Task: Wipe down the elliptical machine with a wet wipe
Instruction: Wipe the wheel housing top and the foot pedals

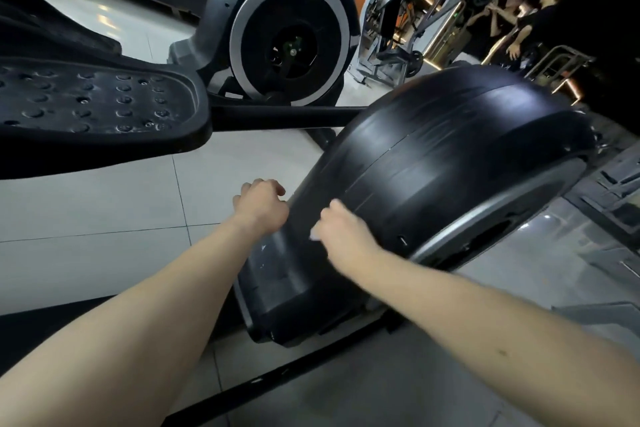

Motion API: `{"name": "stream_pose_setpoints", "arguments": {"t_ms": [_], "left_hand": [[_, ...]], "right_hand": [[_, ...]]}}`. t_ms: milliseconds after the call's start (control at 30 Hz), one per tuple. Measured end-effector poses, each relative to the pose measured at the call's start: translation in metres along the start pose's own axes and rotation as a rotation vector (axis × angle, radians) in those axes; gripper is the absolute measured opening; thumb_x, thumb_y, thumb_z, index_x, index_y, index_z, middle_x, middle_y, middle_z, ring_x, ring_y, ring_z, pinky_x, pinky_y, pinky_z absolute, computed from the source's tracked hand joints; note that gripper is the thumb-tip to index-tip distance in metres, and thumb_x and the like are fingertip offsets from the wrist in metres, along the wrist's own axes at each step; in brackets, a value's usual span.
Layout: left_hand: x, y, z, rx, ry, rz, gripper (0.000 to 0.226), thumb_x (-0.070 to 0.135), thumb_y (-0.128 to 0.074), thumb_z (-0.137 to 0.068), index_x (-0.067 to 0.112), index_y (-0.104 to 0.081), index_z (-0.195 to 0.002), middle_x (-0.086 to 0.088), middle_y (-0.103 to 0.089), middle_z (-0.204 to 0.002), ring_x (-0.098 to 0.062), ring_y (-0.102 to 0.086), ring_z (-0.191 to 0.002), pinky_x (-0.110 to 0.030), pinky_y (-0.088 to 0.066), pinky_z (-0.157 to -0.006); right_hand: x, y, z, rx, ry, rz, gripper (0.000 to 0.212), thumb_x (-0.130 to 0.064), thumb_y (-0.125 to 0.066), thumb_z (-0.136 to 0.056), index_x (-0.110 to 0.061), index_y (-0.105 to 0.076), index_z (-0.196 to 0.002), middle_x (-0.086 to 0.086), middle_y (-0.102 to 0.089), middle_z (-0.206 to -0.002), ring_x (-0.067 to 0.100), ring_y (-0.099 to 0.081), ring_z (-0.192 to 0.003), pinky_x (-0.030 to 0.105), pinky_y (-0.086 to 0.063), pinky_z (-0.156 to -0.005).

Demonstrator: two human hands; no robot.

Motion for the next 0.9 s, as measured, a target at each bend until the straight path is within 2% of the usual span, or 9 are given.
{"name": "stream_pose_setpoints", "arguments": {"t_ms": [67, 133, 267, 333, 433, 567, 633, 733, 900], "left_hand": [[0.008, -0.005, 0.003, -0.014, -0.017, 0.011, 0.045, 0.017, -0.052, -0.091, 0.024, -0.059, -0.135, -0.002, -0.058, -0.137, -0.027, -0.041, -0.132, -0.039, -0.035, -0.103], [0.019, -0.009, 0.007, -0.025, -0.037, 0.009, 0.043, 0.020, -0.052, -0.091, 0.025, -0.060, -0.133, -0.003, -0.059, -0.136, -0.027, -0.042, -0.130, -0.039, -0.036, -0.103], [0.039, -0.018, 0.014, -0.043, -0.089, -0.002, 0.041, 0.022, -0.053, -0.093, 0.023, -0.060, -0.133, -0.006, -0.058, -0.132, -0.031, -0.045, -0.127, -0.040, -0.038, -0.103], [0.045, -0.021, 0.017, -0.047, -0.103, 0.005, 0.041, 0.022, -0.053, -0.093, 0.024, -0.059, -0.134, -0.006, -0.058, -0.133, -0.031, -0.045, -0.128, -0.040, -0.038, -0.104], [0.045, -0.021, 0.021, -0.040, -0.125, -0.004, 0.041, 0.022, -0.053, -0.093, 0.025, -0.060, -0.134, -0.005, -0.058, -0.134, -0.030, -0.046, -0.129, -0.040, -0.039, -0.105], [0.044, -0.017, 0.021, -0.042, -0.123, 0.016, 0.040, 0.022, -0.053, -0.093, 0.025, -0.061, -0.132, -0.005, -0.059, -0.133, -0.030, -0.047, -0.128, -0.039, -0.040, -0.105], [0.047, -0.015, 0.022, -0.040, -0.122, 0.040, 0.040, 0.021, -0.053, -0.093, 0.024, -0.061, -0.132, -0.006, -0.059, -0.133, -0.030, -0.048, -0.127, -0.040, -0.040, -0.107], [0.051, -0.015, 0.021, -0.037, -0.131, 0.062, 0.041, 0.020, -0.053, -0.093, 0.025, -0.060, -0.133, -0.004, -0.060, -0.133, -0.029, -0.048, -0.128, -0.039, -0.040, -0.107], [0.046, -0.011, 0.021, -0.027, -0.118, 0.060, 0.041, 0.020, -0.052, -0.092, 0.025, -0.061, -0.132, -0.004, -0.061, -0.132, -0.029, -0.048, -0.127, -0.039, -0.040, -0.105]], "right_hand": [[0.032, 0.037, 0.002, 0.053, -0.054, -0.021, 0.034, -0.003, -0.056, -0.091, -0.020, -0.069, -0.118, 0.001, -0.050, -0.100, 0.027, -0.043, -0.118, 0.033, -0.043, -0.083], [0.067, 0.075, 0.004, 0.156, -0.162, 0.015, 0.028, 0.005, -0.058, -0.084, -0.017, -0.070, -0.098, -0.003, -0.038, -0.083, 0.027, -0.045, -0.107, 0.034, -0.036, -0.071], [0.088, 0.088, 0.017, 0.315, -0.334, 0.013, 0.029, 0.011, -0.066, -0.074, -0.014, -0.074, -0.086, 0.000, -0.051, -0.077, 0.028, -0.047, -0.091, 0.036, -0.043, -0.068], [0.054, 0.066, 0.021, 0.212, -0.163, 0.046, 0.031, 0.004, -0.062, -0.080, -0.025, -0.066, -0.088, -0.004, -0.040, -0.077, 0.027, -0.045, -0.095, 0.031, -0.035, -0.075], [0.018, 0.029, 0.032, 0.009, -0.044, -0.028, 0.023, -0.002, -0.051, -0.092, -0.015, -0.065, -0.105, 0.001, -0.046, -0.093, 0.027, -0.044, -0.113, 0.026, -0.030, -0.082], [0.069, 0.068, 0.026, 0.208, -0.136, 0.014, 0.021, 0.004, -0.069, -0.072, -0.015, -0.061, -0.077, -0.001, -0.048, -0.078, 0.028, -0.050, -0.095, 0.029, -0.036, -0.069], [0.106, 0.093, 0.027, 0.259, -0.232, 0.050, 0.018, 0.005, -0.068, -0.072, -0.010, -0.068, -0.082, 0.002, -0.055, -0.079, 0.029, -0.048, -0.096, 0.036, -0.045, -0.073], [0.118, 0.104, 0.020, 0.187, -0.222, 0.114, 0.021, 0.002, -0.061, -0.081, -0.012, -0.072, -0.093, 0.001, -0.059, -0.086, 0.024, -0.042, -0.096, 0.030, -0.040, -0.079], [0.038, 0.031, 0.010, -0.062, 0.007, 0.245, 0.026, -0.017, -0.090, -0.040, -0.024, -0.067, -0.051, -0.007, -0.051, -0.055, 0.021, -0.055, -0.065, 0.025, -0.031, -0.067]]}}
Point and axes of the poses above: each hand's wrist, its own z-axis away from the middle knuckle, its own y-axis out of the back of the hand, x = y × z, the point moved 5 cm from there along -z, towards the middle knuckle
